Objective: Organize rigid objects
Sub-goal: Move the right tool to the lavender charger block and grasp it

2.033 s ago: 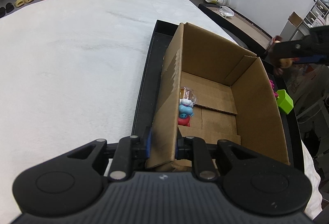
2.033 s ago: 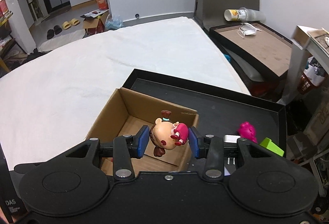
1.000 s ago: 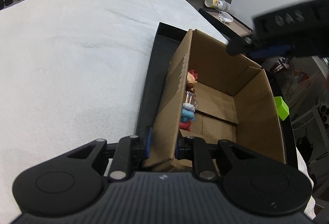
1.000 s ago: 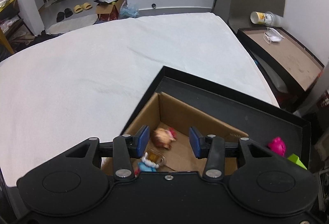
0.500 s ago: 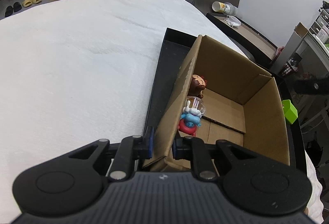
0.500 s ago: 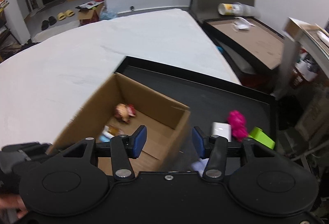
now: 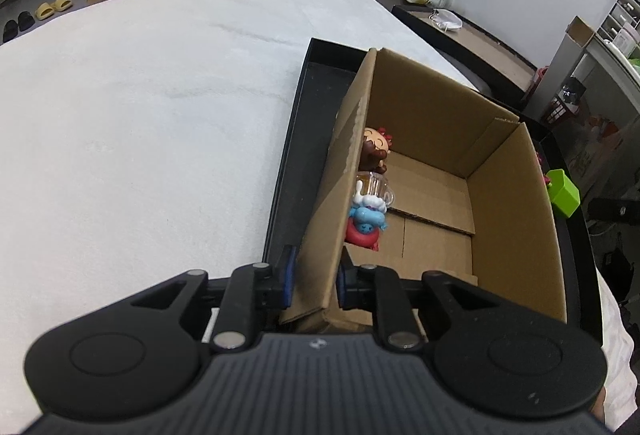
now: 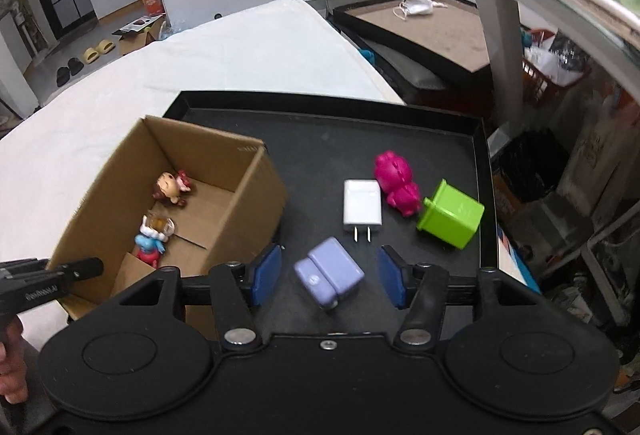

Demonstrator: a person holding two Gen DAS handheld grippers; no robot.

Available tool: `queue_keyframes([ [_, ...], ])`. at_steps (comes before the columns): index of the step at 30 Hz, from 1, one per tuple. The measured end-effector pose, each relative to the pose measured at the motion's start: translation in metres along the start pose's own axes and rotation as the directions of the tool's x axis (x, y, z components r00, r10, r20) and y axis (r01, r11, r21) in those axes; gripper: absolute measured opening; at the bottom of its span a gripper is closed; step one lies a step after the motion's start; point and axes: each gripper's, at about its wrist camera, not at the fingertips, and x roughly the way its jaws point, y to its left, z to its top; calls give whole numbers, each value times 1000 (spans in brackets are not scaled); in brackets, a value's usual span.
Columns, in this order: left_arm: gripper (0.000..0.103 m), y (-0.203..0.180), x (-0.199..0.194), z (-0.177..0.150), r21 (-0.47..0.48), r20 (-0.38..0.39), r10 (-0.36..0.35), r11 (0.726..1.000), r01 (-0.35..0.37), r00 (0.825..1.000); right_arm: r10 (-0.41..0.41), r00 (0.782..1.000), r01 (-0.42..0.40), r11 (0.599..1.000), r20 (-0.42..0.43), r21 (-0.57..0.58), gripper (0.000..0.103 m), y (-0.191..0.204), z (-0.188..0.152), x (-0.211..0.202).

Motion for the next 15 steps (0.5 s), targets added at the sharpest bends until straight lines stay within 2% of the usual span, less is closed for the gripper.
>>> queue_keyframes([
  [5, 18, -9, 4, 5, 62, -15, 37, 997, -36, 999, 34, 999, -32, 996, -25, 83, 54, -24, -19, 16],
  [7, 18, -10, 5, 5, 64, -27, 31, 998, -29, 999, 73, 997, -68, 988, -29, 135, 54, -34, -22, 21],
  [10, 18, -13, 7, 6, 81, -4, 48, 996, -47, 999, 117, 992, -105, 973, -49, 207, 54, -46, -27, 31],
  [12, 18, -14, 9, 6, 81, 1, 65, 995, -65, 998, 114, 991, -97, 970, -64, 221, 54, -50, -29, 37],
  [15, 18, -12, 11, 6, 59, 4, 75, 995, -76, 997, 134, 990, -121, 965, -43, 234, 54, -55, -29, 44],
])
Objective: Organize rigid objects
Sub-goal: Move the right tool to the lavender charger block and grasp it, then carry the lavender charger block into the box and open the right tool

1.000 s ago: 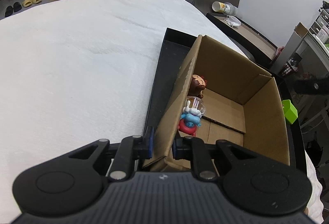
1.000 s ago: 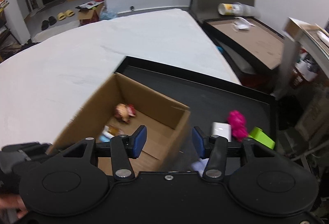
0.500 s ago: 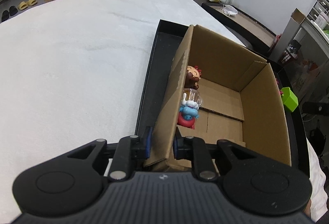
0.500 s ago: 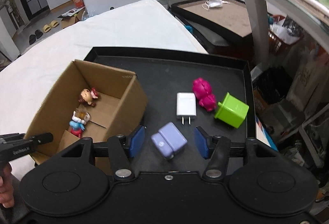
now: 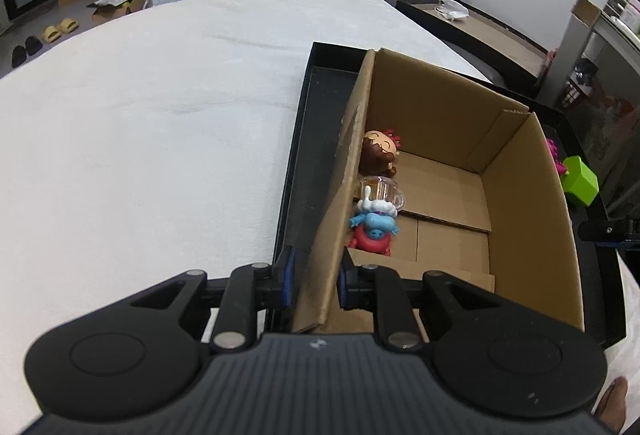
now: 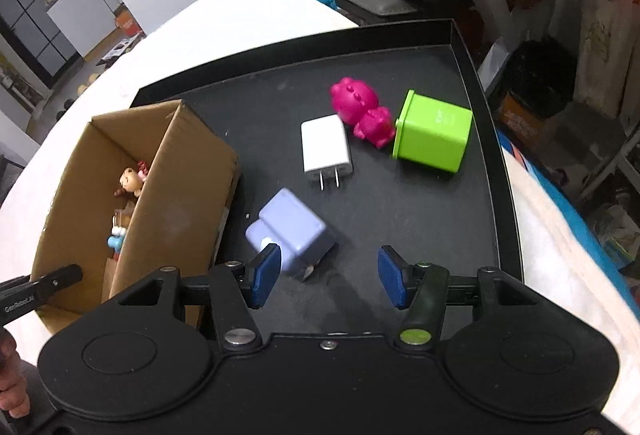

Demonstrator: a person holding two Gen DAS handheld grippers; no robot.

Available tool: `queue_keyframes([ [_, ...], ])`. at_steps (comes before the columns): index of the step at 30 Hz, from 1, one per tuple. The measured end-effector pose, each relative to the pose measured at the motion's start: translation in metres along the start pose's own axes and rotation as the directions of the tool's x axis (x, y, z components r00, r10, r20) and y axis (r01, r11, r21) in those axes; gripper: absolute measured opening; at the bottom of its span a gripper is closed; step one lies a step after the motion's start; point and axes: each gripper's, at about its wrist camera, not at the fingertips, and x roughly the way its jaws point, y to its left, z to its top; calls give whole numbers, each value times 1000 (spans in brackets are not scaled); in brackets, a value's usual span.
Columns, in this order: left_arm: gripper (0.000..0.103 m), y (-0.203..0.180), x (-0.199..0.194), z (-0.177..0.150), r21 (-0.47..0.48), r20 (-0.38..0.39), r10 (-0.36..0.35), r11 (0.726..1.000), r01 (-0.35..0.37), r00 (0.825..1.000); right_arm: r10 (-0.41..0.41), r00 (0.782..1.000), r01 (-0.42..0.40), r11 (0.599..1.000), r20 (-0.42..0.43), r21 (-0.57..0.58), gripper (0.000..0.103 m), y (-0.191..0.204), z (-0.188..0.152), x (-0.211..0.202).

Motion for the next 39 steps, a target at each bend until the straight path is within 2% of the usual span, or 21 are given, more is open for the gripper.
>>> queue_keyframes([
  [4, 15, -3, -1, -2, 0, 7, -3, 1000, 3, 1000, 4, 1000, -4, 1000, -1, -25, 54, -4, 3, 10],
  [11, 15, -6, -5, -6, 1, -1, 18, 1000, -18, 1000, 71, 997, -72, 988, -11, -140, 55, 12, 3, 10],
  [16, 15, -11, -7, -9, 32, 2, 29, 999, -29, 1000, 44, 999, -47, 964, -17, -263, 61, 28, -3, 14],
  [22, 15, -15, -8, -10, 49, 1, 36, 998, -36, 999, -3, 1000, 4, 943, 4, -331, 61, 34, -4, 26],
  [26, 15, -13, -8, -11, 35, 2, 32, 999, -32, 999, 1, 1000, 8, 935, 24, -355, 59, 39, -4, 31],
  [28, 15, -12, -7, -11, 30, 1, 33, 999, -33, 999, 1, 1000, 10, 930, 31, -367, 51, 40, -7, 29],
  [30, 15, -13, -7, -10, 32, 2, 39, 999, -39, 999, 0, 1000, 9, 928, 24, -373, 47, 42, -7, 27],
  [39, 15, -15, -13, -12, 37, 18, 44, 998, -45, 999, -11, 1000, 17, 954, 22, -300, 44, 39, -1, 12],
])
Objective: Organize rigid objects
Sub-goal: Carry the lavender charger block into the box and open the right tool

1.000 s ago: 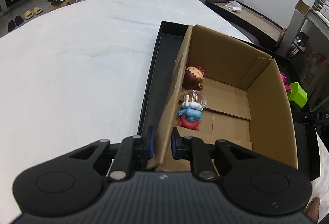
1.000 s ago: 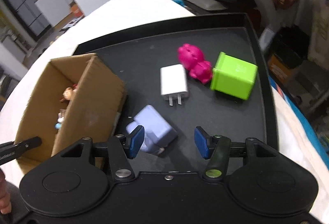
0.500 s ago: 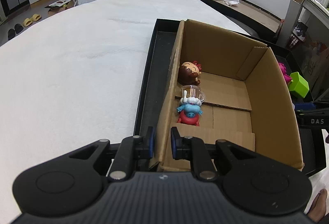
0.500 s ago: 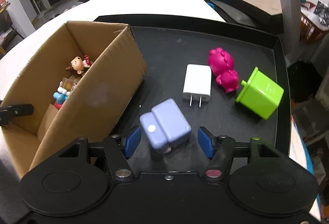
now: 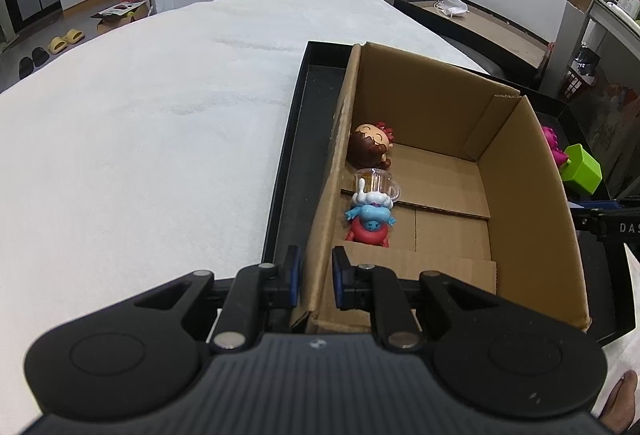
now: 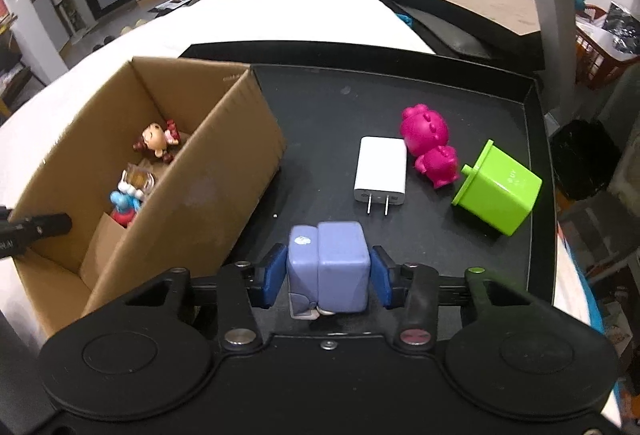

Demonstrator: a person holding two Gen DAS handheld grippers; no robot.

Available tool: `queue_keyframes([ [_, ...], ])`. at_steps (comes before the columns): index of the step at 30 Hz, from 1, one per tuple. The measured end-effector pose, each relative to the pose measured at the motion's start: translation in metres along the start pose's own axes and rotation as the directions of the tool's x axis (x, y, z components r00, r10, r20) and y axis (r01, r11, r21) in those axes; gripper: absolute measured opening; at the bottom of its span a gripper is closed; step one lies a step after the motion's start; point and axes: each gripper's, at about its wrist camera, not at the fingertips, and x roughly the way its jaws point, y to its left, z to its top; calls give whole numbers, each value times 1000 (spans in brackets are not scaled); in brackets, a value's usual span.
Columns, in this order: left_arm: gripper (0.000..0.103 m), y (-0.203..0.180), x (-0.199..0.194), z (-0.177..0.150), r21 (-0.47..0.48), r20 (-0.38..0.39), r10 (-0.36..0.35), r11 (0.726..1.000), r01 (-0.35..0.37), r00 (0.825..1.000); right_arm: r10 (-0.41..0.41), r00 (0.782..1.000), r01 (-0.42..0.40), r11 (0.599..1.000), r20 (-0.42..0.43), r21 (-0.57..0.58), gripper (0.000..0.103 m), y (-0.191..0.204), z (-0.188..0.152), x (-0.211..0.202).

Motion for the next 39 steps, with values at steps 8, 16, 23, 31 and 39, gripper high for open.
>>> queue_keyframes([
  [8, 15, -4, -3, 0, 22, 12, 13, 1000, -13, 1000, 2, 1000, -2, 999, 7, 33, 44, -1, 4, -11],
  [16, 15, -8, -4, -1, 35, 17, 20, 999, -21, 1000, 34, 993, -38, 999, 117, 31, 44, 2, 17, -39],
  [23, 15, -5, -8, -2, 20, 23, 7, 1000, -8, 1000, 34, 979, -41, 999, 200, 32, 44, 15, 27, -61],
  [31, 16, -6, -11, -3, 33, 20, -7, 999, 6, 1000, 65, 958, -71, 997, 278, 12, 44, 31, 39, -75],
  [39, 16, -5, -11, -4, 38, 21, -26, 999, 25, 999, 112, 945, -93, 993, 308, -77, 44, 63, 47, -68],
])
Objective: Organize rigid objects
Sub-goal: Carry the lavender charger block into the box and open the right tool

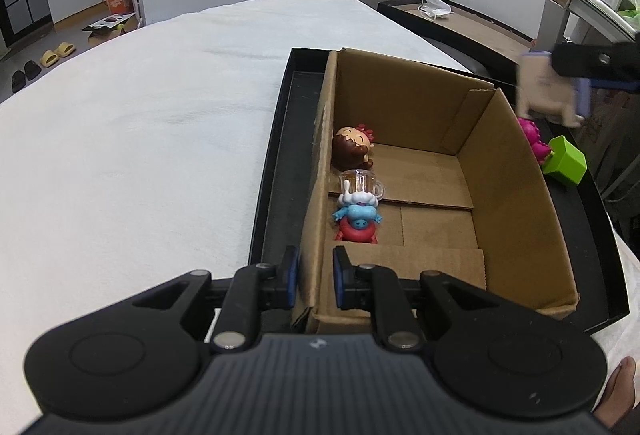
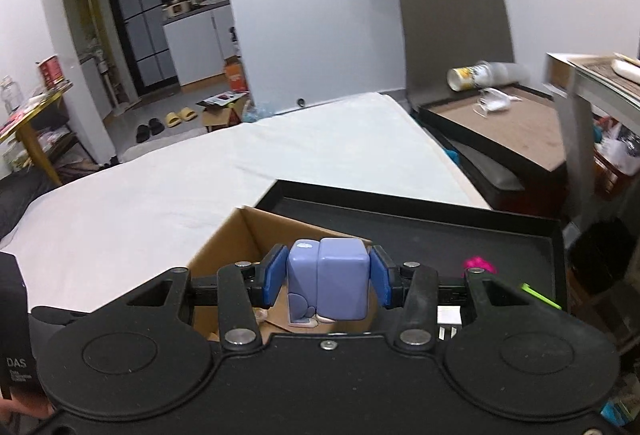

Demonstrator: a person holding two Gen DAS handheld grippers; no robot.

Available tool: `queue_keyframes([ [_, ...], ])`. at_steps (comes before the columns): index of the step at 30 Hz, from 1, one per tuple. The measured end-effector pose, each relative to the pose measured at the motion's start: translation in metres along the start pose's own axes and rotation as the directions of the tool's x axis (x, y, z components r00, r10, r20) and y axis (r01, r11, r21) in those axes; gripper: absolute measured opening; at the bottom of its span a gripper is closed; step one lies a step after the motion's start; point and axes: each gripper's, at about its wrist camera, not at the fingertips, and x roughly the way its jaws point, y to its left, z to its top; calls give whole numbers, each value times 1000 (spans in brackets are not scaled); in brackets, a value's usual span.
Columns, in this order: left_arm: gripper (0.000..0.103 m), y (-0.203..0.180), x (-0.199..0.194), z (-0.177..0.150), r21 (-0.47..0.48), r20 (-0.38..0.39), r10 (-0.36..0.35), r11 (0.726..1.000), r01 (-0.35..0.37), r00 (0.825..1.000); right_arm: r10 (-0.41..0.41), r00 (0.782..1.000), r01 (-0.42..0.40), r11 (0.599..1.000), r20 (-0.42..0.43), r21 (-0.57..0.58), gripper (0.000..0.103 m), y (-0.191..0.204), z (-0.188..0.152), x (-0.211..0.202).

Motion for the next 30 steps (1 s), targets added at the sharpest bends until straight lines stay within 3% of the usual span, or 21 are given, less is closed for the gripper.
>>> queue_keyframes([
  [14, 16, 1, 0, -3, -8, 6, -18, 1000, 18, 1000, -13, 999, 10, 998, -52, -70, 44, 28, -11, 43],
  [17, 16, 2, 0, -3, -11, 5, -19, 1000, 19, 1000, -45, 999, 42, 993, -25, -114, 53, 34, -12, 34],
  [21, 16, 1, 1, -3, -12, -4, -18, 1000, 18, 1000, -25, 999, 22, 998, -36, -66, 64, 26, -11, 24],
  [24, 16, 0, 1, -2, -8, -6, -10, 1000, 10, 1000, -29, 999, 28, 999, -40, -37, 79, 18, -11, 19],
  [27, 16, -2, 1, -1, -1, -5, -2, 1000, 2, 1000, 6, 998, -4, 1000, -60, 20, 83, 6, -11, 15],
  [30, 16, -3, 2, -1, 1, -4, 6, 1000, -6, 1000, -16, 997, 18, 999, -72, 35, 84, -2, -13, 11],
])
